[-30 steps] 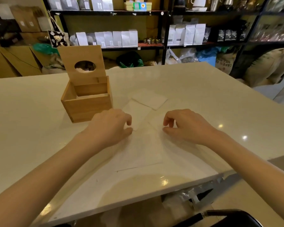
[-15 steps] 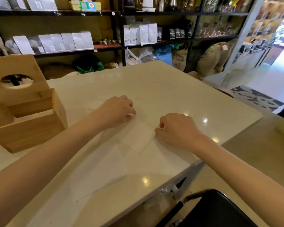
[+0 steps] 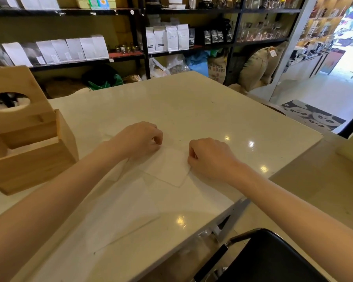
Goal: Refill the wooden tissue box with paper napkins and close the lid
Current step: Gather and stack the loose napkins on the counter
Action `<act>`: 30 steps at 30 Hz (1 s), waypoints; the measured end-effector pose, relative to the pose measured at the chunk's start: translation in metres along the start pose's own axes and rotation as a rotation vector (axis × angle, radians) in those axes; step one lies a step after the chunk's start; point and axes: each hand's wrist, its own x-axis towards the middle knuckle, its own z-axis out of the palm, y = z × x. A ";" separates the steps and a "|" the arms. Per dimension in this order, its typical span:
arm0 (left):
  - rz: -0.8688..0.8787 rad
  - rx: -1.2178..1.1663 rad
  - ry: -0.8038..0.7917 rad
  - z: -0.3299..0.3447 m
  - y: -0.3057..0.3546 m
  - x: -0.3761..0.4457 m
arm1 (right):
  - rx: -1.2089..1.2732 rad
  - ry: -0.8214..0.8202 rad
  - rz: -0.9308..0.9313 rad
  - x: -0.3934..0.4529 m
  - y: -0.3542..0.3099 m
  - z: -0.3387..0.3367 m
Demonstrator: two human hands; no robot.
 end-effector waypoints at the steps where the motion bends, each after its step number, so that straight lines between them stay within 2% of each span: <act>1: -0.024 -0.061 -0.001 -0.002 0.000 -0.002 | 0.035 0.000 0.006 0.001 0.001 -0.001; 6: -0.159 -0.305 0.040 -0.015 -0.003 -0.017 | 0.403 0.041 0.055 0.016 0.003 -0.015; 10: -0.275 -0.407 0.111 -0.034 -0.002 -0.034 | 0.650 0.066 0.074 0.027 -0.003 -0.028; 15: -0.383 -0.460 0.165 -0.060 0.006 -0.064 | 0.734 -0.077 0.011 0.034 -0.018 -0.044; 19: -0.506 -0.605 0.154 -0.073 0.005 -0.094 | 0.861 -0.206 -0.058 0.036 -0.035 -0.051; 25: -0.642 -0.663 -0.050 -0.066 0.000 -0.139 | 0.842 -0.570 -0.129 0.031 -0.052 -0.034; 30: -0.666 -0.650 -0.096 -0.052 -0.002 -0.157 | 0.783 -0.639 -0.145 0.027 -0.062 -0.015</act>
